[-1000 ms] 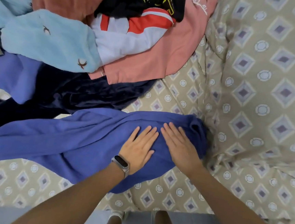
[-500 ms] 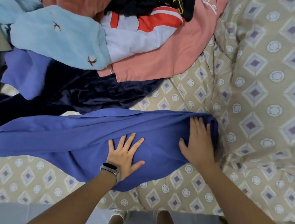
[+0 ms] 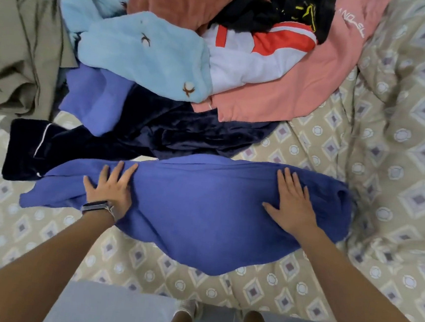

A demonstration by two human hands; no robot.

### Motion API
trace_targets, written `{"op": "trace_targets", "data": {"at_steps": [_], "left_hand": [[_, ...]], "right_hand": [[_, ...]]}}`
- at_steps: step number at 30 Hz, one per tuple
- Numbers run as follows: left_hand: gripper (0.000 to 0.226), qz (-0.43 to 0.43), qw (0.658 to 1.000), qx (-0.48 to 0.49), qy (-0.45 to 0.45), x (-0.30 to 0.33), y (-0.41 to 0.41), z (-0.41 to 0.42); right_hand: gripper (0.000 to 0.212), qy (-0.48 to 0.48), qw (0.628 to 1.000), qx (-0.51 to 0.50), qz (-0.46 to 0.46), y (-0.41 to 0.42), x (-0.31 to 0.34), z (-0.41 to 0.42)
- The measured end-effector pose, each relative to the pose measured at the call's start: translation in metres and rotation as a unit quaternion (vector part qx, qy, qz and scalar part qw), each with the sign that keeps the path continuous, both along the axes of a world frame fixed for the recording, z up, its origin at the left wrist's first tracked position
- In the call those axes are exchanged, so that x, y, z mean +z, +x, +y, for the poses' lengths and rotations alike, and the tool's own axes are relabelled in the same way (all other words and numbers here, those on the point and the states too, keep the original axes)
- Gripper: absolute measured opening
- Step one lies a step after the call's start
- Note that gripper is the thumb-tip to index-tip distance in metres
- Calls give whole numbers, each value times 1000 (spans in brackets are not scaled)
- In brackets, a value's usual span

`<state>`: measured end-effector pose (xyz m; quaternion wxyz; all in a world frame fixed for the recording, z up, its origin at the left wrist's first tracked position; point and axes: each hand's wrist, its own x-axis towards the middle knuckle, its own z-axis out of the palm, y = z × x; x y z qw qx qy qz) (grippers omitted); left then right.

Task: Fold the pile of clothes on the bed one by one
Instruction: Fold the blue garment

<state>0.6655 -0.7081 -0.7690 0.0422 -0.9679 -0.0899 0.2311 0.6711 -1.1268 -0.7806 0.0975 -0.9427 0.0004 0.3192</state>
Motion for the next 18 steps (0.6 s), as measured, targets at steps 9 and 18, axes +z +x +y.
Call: {"op": "trace_targets", "data": {"at_steps": [9,18], "left_hand": [[24,-243,858,357,-278,21,-52,7],[19,-58,407,719,-560,12,-55,12]], "right_hand": [[45,140,899,-298,-287,-59,27,78],[51,141,501,-853,-38,-105,31,71]]}}
